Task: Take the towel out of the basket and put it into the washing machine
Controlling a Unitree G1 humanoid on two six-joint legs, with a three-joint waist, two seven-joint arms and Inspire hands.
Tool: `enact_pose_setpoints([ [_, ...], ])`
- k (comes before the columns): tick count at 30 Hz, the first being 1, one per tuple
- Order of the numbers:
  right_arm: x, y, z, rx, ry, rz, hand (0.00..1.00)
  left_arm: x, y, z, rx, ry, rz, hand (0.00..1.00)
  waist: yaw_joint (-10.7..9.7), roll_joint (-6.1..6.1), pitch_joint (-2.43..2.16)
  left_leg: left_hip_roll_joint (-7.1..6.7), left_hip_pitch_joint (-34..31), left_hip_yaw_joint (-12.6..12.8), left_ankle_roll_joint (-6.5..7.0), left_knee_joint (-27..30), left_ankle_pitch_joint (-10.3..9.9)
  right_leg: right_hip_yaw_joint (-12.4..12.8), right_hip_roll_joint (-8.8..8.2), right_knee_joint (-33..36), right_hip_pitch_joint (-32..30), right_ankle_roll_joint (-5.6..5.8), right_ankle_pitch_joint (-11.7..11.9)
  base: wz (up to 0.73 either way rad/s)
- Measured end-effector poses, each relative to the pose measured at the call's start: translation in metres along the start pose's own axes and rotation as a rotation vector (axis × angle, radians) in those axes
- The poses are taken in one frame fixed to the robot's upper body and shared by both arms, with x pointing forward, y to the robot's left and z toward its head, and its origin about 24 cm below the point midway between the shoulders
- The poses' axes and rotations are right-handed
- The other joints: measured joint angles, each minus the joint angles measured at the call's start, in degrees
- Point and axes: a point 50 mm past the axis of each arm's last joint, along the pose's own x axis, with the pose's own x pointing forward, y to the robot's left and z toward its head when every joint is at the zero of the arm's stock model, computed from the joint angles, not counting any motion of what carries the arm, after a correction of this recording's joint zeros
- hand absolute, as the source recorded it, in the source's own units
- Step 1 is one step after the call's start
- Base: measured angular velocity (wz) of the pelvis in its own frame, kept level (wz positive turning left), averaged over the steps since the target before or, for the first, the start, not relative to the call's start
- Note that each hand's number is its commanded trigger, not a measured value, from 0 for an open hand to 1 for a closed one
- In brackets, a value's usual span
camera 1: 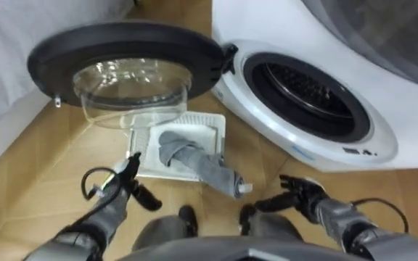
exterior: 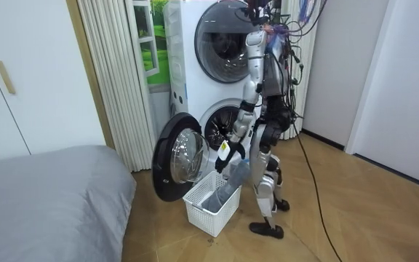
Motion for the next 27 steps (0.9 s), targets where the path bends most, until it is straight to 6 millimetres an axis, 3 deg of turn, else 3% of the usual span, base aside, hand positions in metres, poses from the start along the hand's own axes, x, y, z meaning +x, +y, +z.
enact_pose_setpoints([
  [1, 0.001, -0.002, 0.009, -0.009, -0.026, -0.012, 0.00, 0.003, 0.001, 0.010, 0.003, -0.016, 0.001, 0.00, -0.82, 1.52, 0.62, 0.47, -3.78, -0.02, -0.34, 4.64, -2.66, -2.03, -0.01, 1.61, -2.46, -1.20, 0.75, -0.24],
  [3, 0.002, -0.002, 0.017, -0.003, -0.048, -0.023, 0.00, 0.008, 0.010, 0.027, 0.012, -0.065, 0.026, 0.00, -1.82, 2.06, 0.69, 1.08, -8.41, 0.80, -0.38, 8.84, -3.66, -2.19, 0.21, 4.90, -6.33, -1.67, 0.41, 0.03],
  [5, 0.004, -0.001, 0.028, -0.013, -0.083, -0.018, 0.00, 0.011, 0.019, 0.041, 0.026, -0.098, 0.063, 0.00, -2.47, 1.80, 0.80, 1.36, -11.43, 1.92, -0.23, 11.77, -3.92, -1.85, -0.08, 8.10, -9.67, -1.81, 0.07, 0.10],
  [7, 0.004, -0.002, 0.041, -0.033, -0.116, -0.023, 0.00, 0.013, 0.028, 0.060, 0.063, -0.162, 0.102, 0.00, -2.50, 1.23, 0.85, 1.82, -15.47, 3.50, 0.23, 15.66, -5.68, -0.97, 0.07, 12.00, -14.21, -2.02, -1.59, 0.00],
  [9, 0.005, -0.002, 0.053, -0.031, -0.152, -0.024, 0.00, 0.015, 0.034, 0.071, 0.104, -0.198, 0.125, 0.00, -2.63, 1.13, 0.92, 2.09, -19.63, 3.52, 0.45, 19.21, -7.07, -0.38, 0.18, 14.69, -18.49, -2.09, -1.97, -0.03],
  [11, 0.005, -0.002, 0.062, -0.010, -0.180, -0.022, 0.00, 0.015, 0.036, 0.076, 0.126, -0.213, 0.130, 0.00, -3.29, 1.13, 0.93, 2.44, -23.69, 3.54, 0.66, 22.36, -7.57, -0.07, 0.21, 16.86, -22.11, -2.10, -2.01, -0.02],
  [13, 0.005, -0.001, 0.067, 0.028, -0.212, -0.010, 0.00, 0.015, 0.038, 0.078, 0.155, -0.226, 0.146, 0.00, -3.80, 1.11, 0.94, 3.91, -28.13, 3.62, 0.37, 25.97, -8.26, -0.14, 0.97, 18.34, -25.77, -2.13, -1.68, -0.13],
  [20, 0.002, -0.004, 0.103, 0.095, -0.336, 0.021, 0.00, 0.015, 0.065, 0.112, 0.240, -0.336, 0.271, 0.00, -5.20, 0.71, 1.31, 5.83, -40.62, 3.49, 0.05, 34.32, -8.96, -0.25, 1.50, 24.08, -37.68, -3.85, -0.93, -0.08],
  [24, -0.001, -0.006, 0.123, 0.140, -0.410, 0.033, 0.00, 0.013, 0.083, 0.133, 0.283, -0.401, 0.360, 0.00, -6.32, 0.86, 1.67, 6.66, -47.02, 2.20, -0.79, 40.35, -10.76, -1.27, 1.56, 29.90, -43.90, -5.27, -2.48, -0.01],
  [27, -0.003, -0.004, 0.129, 0.146, -0.442, 0.050, 0.00, 0.012, 0.084, 0.140, 0.319, -0.427, 0.369, 0.00, -6.94, 0.99, 1.86, 7.16, -49.31, 1.27, -1.16, 43.23, -12.26, -1.58, 1.99, 32.95, -46.20, -5.87, -3.94, -0.02],
])
